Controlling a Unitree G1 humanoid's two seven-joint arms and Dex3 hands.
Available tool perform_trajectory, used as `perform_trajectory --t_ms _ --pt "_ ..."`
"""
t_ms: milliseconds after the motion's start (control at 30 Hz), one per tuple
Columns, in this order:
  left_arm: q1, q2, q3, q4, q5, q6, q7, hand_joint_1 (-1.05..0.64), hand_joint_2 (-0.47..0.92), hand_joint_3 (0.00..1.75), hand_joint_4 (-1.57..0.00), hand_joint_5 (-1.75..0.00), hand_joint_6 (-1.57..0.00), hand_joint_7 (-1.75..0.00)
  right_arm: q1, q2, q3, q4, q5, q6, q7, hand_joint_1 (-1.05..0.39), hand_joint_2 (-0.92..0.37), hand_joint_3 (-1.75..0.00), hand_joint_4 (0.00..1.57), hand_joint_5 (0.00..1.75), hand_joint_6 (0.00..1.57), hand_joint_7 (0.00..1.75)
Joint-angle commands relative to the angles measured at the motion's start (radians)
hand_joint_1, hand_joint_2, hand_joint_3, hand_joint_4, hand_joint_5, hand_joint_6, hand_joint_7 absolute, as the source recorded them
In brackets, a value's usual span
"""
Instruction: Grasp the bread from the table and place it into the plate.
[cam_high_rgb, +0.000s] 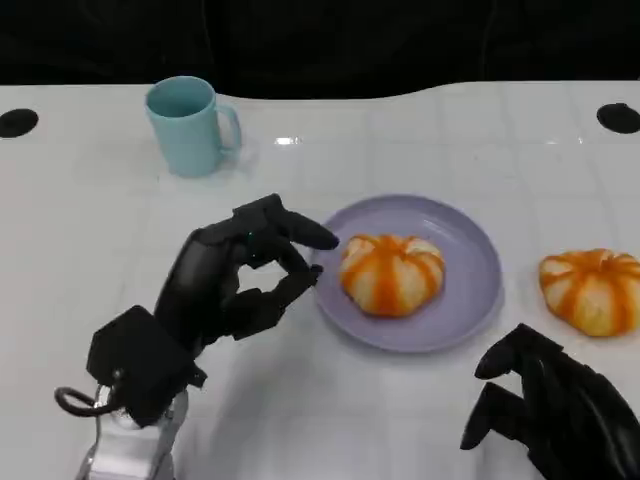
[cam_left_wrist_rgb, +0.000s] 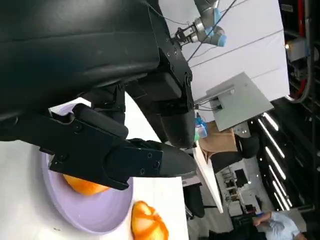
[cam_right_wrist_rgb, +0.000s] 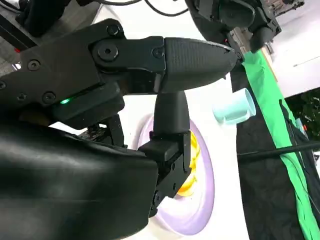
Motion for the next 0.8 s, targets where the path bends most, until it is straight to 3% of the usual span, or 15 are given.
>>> perform_trajectory --t_ms 33,367,500,800 --pt "0.092 -0.013 0.021 -0.102 -0.055 0.068 -0.02 -0.66 0.92 0.34 -0.58 -1.74 -0.61 -1.41 0.006 -0.013 -0.003 -0.016 -0.005 -0.002 -0.004 -0.51 -0.92 -0.51 0.62 1.75 0.42 1.73" --pt "0.246 -0.028 0.045 -0.261 -0.257 0.251 -0.158 -0.61 0.92 0.32 -0.73 -1.75 -0.65 -1.54 0.005 -0.008 -0.012 -0.018 0.013 0.015 -0.005 -0.51 -0.92 -0.5 0.6 1.75 0.41 1.72" --pt "0.287 -0.033 0.058 -0.299 -0.271 0.278 -0.178 -0.62 0.92 0.3 -0.75 -1.75 -0.62 -1.63 0.004 -0.006 -0.012 -0.021 0.011 0.02 -0.01 -0.51 -0.92 -0.48 0.61 1.75 0.42 1.69" --pt "0.362 -0.049 0.079 -0.343 -0.299 0.316 -0.204 -0.61 0.92 0.28 -0.75 -1.75 -0.6 -1.66 0.001 -0.009 -0.015 -0.024 0.01 0.027 -0.01 -0.51 -0.92 -0.49 0.61 1.75 0.42 1.69"
